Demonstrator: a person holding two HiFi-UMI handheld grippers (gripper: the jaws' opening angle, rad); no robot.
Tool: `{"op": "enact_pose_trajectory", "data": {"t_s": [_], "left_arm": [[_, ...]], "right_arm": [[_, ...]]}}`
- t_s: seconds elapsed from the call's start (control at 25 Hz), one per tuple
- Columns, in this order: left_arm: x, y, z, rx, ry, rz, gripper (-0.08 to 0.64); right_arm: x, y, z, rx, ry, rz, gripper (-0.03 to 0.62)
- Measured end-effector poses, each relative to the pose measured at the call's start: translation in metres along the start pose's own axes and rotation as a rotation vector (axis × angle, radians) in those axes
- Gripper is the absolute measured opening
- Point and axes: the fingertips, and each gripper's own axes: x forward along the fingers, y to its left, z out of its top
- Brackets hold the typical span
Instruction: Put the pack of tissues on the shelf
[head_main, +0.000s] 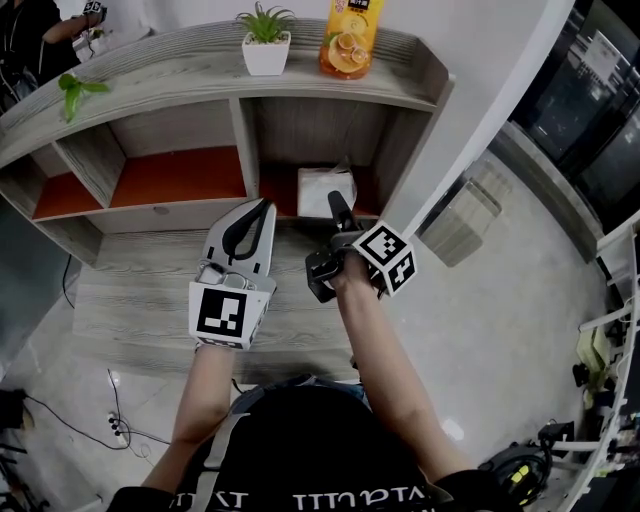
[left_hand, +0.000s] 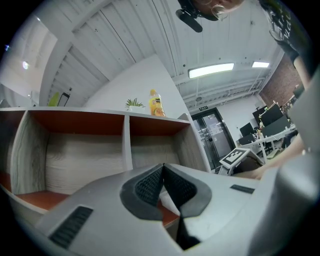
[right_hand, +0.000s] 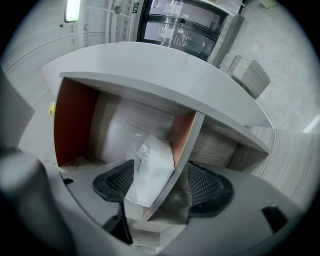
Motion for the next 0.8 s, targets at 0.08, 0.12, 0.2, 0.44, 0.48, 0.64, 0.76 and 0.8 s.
{"op": "enact_pose_trajectory", "data": {"t_s": [0.08, 0.12, 0.2, 0.44, 0.48, 0.64, 0.76, 0.8], "left_arm": [[-0.001, -0.001, 0.001, 0.009, -0.013, -0.002, 0.012], [-0.001, -0.001, 0.001, 0.013, -0.019, -0.002, 0.012], [-0.003, -0.001, 0.001, 0.012, -0.018, -0.002, 0.012], [-0.006, -0.002, -0.001, -0.002, -0.012, 0.0, 0.012], [-0.006, -0.002, -0.001, -0.001, -0.015, -0.002, 0.012], [-0.007, -0.005, -0.002, 0.0, -0.02, -0.009, 0.012], [-0.009, -0.007, -0.004, -0.02, 0.005, -0.012, 0.012], [-0.009, -0.007, -0.004, -0.016, 0.0, -0.013, 0.012]], "right_arm": [[-0.005, 0.004, -0.001, -0.03, 0.002, 0.011, 0.325], [-0.008, 0.006, -0.002, -0.049, 0.005, 0.016, 0.325], [-0.014, 0.01, -0.004, -0.1, 0.015, 0.024, 0.325], [-0.028, 0.012, -0.013, -0.291, 0.04, -0.01, 0.324], [-0.03, 0.01, -0.014, -0.316, 0.045, -0.023, 0.324], [-0.037, 0.007, -0.018, -0.422, 0.056, -0.072, 0.223], [-0.039, 0.01, -0.021, -0.491, 0.056, -0.072, 0.146], [-0.039, 0.011, -0.022, -0.504, 0.057, -0.071, 0.126]]}}
